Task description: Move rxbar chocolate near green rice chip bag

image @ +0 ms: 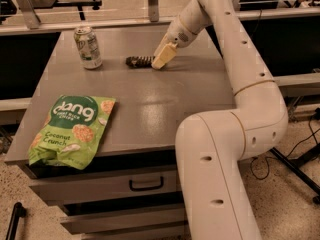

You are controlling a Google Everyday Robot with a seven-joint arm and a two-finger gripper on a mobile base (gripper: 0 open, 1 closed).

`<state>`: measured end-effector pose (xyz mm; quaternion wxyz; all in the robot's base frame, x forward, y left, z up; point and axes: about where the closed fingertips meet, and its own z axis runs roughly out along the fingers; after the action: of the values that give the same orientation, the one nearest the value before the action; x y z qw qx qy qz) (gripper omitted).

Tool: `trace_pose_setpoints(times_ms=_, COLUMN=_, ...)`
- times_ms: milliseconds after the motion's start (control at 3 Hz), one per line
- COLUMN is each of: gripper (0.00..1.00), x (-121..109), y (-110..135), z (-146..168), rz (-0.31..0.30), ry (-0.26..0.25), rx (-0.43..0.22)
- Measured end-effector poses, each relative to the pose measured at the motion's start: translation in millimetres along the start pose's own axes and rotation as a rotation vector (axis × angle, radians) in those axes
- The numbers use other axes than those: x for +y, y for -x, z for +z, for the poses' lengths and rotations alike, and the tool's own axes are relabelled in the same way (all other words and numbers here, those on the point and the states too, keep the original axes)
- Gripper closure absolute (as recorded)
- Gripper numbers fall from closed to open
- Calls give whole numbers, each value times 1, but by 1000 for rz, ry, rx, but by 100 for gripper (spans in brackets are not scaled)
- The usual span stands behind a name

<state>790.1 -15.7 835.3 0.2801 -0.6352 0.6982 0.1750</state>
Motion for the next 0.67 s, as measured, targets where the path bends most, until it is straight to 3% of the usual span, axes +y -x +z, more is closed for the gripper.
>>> trace_pose_setpoints(times_ms=333, gripper=100, x=1, y=0, z=0, rz=0, ry=0, rx=0)
trace_pose_setpoints(times_ms=667, gripper=100, x=20, y=14, z=-33, rz=-50, ry=33, rx=-69)
